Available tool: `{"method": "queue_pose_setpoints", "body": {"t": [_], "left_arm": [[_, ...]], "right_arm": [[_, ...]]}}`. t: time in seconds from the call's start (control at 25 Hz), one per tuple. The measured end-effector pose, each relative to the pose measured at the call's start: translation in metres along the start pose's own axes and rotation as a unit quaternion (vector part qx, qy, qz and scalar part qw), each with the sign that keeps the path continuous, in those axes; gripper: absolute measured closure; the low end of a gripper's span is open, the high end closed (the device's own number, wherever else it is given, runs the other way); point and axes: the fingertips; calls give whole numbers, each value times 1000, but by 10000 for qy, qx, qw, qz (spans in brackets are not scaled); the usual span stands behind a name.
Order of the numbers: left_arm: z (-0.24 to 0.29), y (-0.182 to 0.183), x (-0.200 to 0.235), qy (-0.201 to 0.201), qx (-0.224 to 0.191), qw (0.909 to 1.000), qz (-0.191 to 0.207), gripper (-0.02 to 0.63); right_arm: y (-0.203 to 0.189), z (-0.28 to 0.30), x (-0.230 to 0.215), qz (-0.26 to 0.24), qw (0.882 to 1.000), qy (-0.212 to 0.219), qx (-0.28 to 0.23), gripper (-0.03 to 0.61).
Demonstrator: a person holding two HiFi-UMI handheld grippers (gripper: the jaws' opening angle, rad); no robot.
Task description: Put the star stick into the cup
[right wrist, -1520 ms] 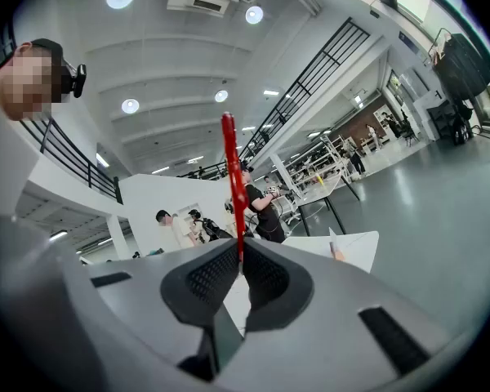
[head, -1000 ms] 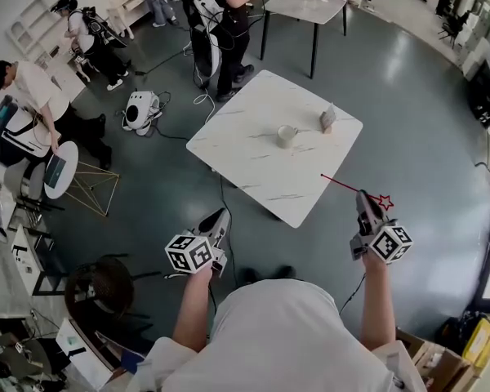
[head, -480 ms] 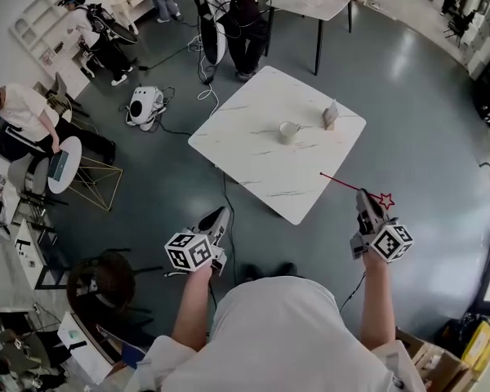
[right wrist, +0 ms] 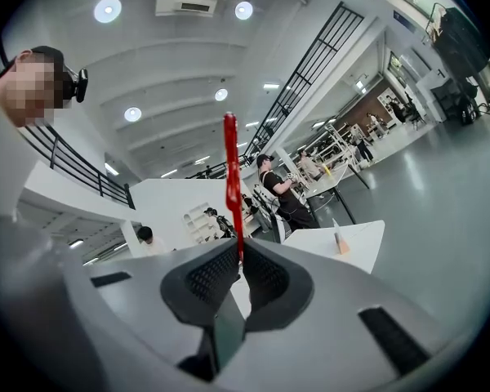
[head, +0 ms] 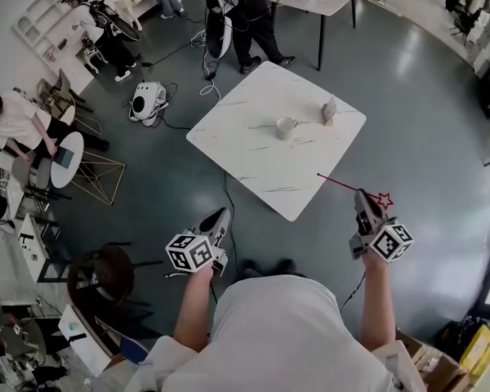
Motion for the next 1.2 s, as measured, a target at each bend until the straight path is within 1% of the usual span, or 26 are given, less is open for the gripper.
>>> {"method": "queue_pose_setpoints", "body": {"t": [0.32, 0.48, 0.6, 0.96, 1.2], "left_arm": [[5, -14, -19, 138, 21, 9999, -37, 600], [11, -19, -25, 141, 93, 9998, -44, 600], [13, -17, -25, 130, 89, 9999, -32, 600], [36, -5, -4, 10, 111, 9999, -64, 600], [61, 13, 25, -177, 168, 9997, -72, 600]], "right_arm": [[-4, -8, -11, -1, 9997, 90, 243, 545], [-5, -10, -19, 46, 9996, 73, 278, 545], [-5, -10, -22, 56, 9996, 52, 280, 545], [-3, 14, -25, 41, 9994, -66, 335, 545], [-3, 47, -28, 51, 9994, -192, 300, 545]]}}
Point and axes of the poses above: the fingertips, and each gripper's own axes: z forward along the fingers, x to its left, y out of its top, and after that the axes turned 12 degrees about z, right-handed
